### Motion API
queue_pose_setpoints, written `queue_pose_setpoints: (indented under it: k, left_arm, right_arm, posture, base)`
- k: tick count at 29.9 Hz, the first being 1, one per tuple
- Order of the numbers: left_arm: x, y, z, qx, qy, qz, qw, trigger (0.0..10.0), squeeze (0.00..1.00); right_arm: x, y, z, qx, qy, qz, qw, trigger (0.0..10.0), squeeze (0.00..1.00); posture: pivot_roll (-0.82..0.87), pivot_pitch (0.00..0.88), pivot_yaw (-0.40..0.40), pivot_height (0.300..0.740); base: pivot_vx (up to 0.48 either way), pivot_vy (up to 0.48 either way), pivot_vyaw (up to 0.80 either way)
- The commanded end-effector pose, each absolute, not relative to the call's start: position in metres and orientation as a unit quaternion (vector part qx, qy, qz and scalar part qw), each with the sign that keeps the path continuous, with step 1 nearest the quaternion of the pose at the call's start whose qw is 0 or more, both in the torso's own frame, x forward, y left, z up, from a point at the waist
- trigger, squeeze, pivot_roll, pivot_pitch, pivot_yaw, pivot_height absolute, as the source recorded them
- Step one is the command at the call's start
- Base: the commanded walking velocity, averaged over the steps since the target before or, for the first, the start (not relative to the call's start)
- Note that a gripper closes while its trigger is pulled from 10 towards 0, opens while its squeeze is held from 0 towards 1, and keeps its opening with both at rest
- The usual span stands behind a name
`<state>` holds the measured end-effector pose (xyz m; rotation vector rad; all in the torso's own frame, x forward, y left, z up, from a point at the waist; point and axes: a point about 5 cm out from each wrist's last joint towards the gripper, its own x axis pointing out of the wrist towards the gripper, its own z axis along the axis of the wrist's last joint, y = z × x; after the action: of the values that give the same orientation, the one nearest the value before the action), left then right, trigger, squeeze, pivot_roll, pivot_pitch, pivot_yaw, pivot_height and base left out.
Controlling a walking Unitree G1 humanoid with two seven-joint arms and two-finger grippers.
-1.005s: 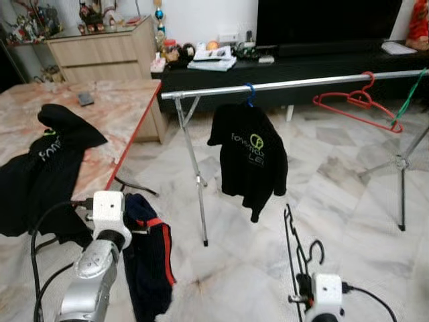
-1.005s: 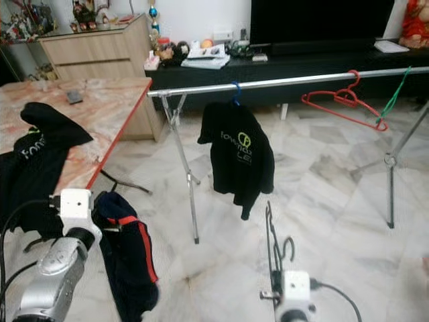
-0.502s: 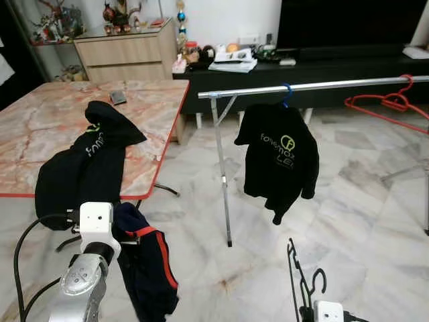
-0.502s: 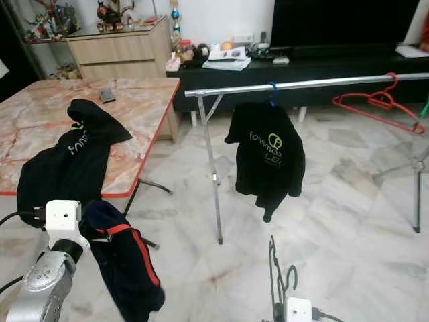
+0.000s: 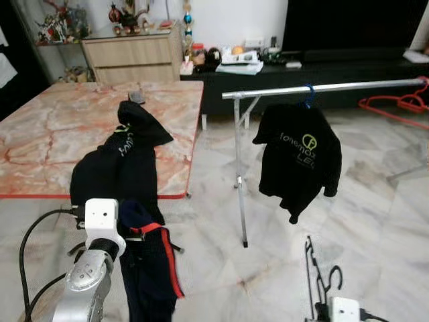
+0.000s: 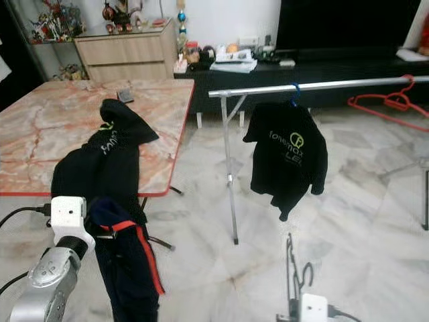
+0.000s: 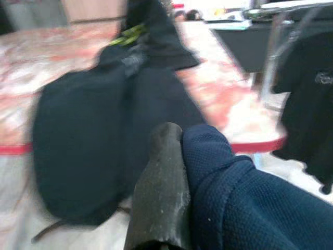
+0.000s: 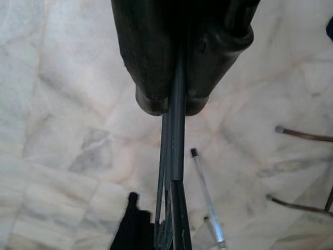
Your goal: Hang hanger
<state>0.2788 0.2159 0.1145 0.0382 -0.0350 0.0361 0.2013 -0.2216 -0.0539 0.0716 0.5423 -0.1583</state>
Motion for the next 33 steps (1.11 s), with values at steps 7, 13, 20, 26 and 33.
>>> queue_pose_setpoints:
  k: [7,13,20,26,33]
  left_arm:
    - [0.268,0.230,0.112,0.030,-0.007,0.046,0.998,10.0,0.00]
    - [0.274,0.216,0.112,0.018,-0.011,0.030,0.999,10.0,0.00]
    - [0.275,0.214,0.117,0.027,-0.014,0.009,0.999,10.0,0.00]
    - [0.274,0.215,0.124,0.017,-0.034,0.015,0.999,10.0,0.00]
    - [0.272,0.208,0.130,0.006,-0.045,-0.001,0.999,10.0,0.00]
  right_arm:
    - [0.204,-0.206,-0.055,0.038,0.269,-0.051,0.961,10.0,0.00]
    - [0.203,-0.204,-0.054,0.032,0.259,-0.037,0.965,10.0,0.00]
    - [0.200,-0.206,-0.057,0.040,0.266,-0.063,0.961,10.0,0.00]
    - [0.202,-0.199,-0.057,0.036,0.267,-0.044,0.962,10.0,0.00]
    - [0.200,-0.208,-0.058,0.040,0.277,-0.074,0.957,10.0,0.00]
  posture:
    - [0.10,0.000,0.022,0.740]
    - [0.08,0.000,0.024,0.740]
    - [0.10,0.000,0.030,0.740]
    - [0.12,0.000,0.020,0.740]
    - [0.12,0.000,0.027,0.740]
  base:
    - [0.000,0.341,0.00]
    - [0.000,0.336,0.00]
    - [0.000,0.328,0.00]
    - [0.000,0.050,0.00]
    - [0.000,0.000,0.00]
